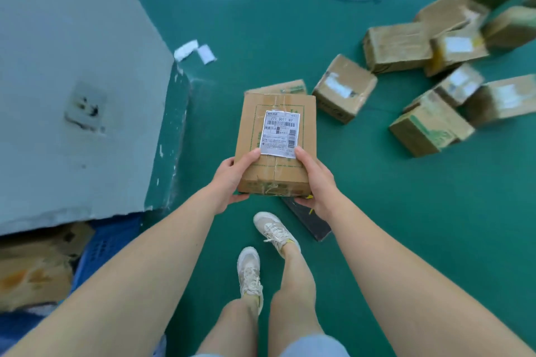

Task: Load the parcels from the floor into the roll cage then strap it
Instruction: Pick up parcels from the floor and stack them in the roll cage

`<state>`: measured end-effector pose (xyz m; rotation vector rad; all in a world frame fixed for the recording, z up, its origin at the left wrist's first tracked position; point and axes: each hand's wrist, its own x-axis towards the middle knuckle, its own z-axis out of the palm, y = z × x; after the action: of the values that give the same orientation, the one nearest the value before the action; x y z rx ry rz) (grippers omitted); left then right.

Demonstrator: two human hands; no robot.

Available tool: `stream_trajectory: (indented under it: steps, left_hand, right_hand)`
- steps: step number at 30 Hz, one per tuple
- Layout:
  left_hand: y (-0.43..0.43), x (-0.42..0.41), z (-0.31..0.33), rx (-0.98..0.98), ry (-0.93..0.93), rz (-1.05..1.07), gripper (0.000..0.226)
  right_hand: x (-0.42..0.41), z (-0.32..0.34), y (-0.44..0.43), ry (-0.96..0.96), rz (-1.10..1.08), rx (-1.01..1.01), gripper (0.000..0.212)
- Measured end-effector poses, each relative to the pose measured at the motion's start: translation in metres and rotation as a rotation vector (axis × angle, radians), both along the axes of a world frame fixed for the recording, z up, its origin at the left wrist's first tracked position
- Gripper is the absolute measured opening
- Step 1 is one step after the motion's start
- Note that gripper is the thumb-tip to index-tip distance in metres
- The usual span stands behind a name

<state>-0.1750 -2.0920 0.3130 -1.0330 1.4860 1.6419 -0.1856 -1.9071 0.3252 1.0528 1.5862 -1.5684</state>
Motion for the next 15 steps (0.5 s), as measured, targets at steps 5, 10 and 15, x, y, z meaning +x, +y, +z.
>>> stream_trajectory:
  steps: [5, 10, 15]
  left_hand:
    - [0.051, 0.001, 0.105, -0.044, 0.092, -0.151, 0.077]
    - [0.116, 0.013, 0.179, -0.022, 0.154, -0.313, 0.08]
    - [0.203, 0.029, 0.23, 0.013, 0.236, -0.521, 0.071]
  right_hand:
    - [0.031, 0.102, 0.045, 0.068, -0.176, 0.007, 0.065]
    - [0.076, 0.174, 0.102, 0.134, -0.353, 0.002, 0.055]
    - [0.127, 0.219, 0.175, 0.219, -0.547, 0.037, 0.055]
